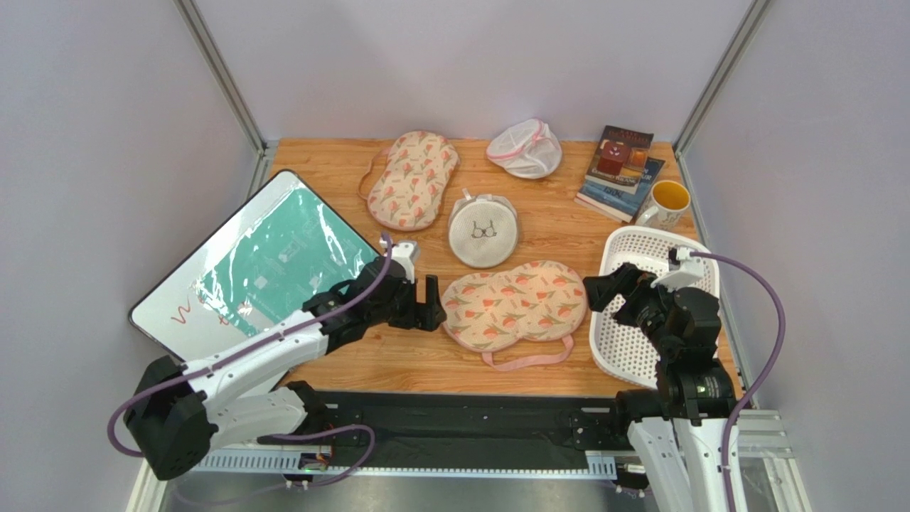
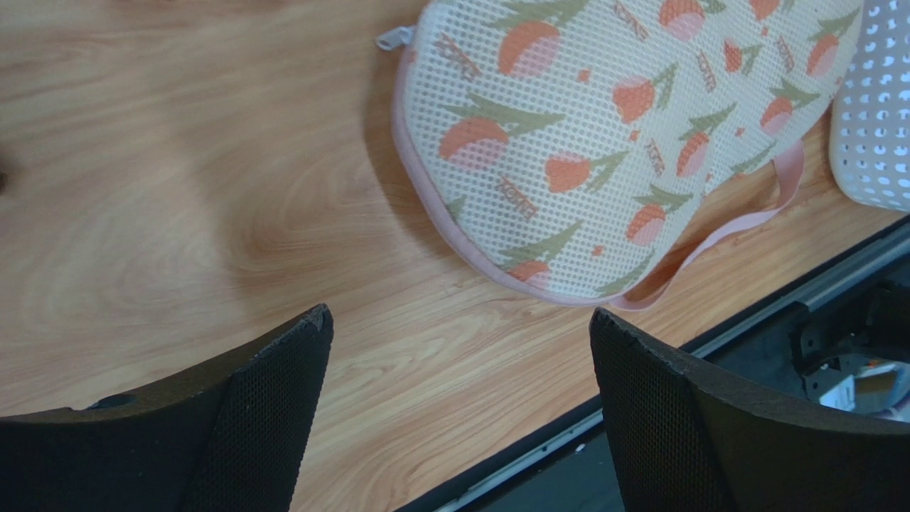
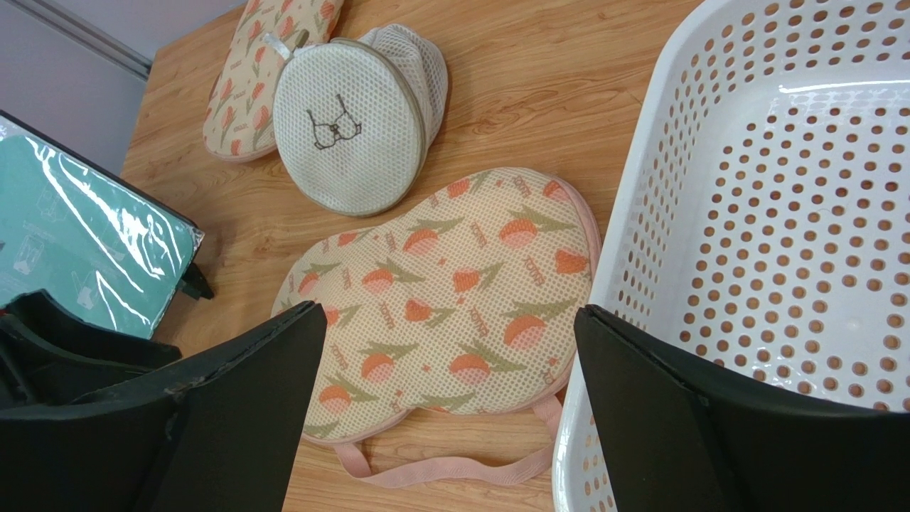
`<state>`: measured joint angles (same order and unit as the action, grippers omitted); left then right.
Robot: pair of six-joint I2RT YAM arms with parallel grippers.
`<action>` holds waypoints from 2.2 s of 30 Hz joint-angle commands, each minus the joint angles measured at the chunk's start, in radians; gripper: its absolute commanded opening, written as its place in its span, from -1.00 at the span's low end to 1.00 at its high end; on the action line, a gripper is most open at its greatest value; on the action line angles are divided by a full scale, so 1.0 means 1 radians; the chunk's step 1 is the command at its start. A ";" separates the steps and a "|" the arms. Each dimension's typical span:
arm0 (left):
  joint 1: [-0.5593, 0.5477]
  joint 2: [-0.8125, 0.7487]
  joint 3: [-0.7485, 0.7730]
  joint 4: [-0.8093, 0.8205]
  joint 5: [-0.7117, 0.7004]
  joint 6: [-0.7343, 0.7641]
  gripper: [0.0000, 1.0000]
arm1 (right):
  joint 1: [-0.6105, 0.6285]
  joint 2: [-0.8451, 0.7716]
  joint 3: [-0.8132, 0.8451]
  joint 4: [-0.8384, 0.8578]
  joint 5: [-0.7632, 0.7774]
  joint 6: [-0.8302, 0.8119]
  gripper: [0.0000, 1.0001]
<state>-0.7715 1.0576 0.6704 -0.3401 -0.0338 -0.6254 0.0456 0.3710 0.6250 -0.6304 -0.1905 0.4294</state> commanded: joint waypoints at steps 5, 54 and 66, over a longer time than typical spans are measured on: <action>-0.040 0.134 -0.045 0.300 0.084 -0.151 0.92 | 0.005 -0.007 -0.001 0.048 -0.026 -0.015 0.89; -0.083 -0.300 -0.305 0.072 -0.360 -0.310 -1.00 | 0.652 0.403 0.050 0.254 0.189 0.061 0.67; -0.127 -0.297 -0.354 0.101 -0.314 -0.342 -1.00 | 0.738 0.821 0.035 0.505 0.189 0.232 0.73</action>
<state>-0.8623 0.7418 0.3290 -0.2707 -0.3584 -0.9409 0.7807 1.1179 0.6350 -0.2237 -0.0593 0.6117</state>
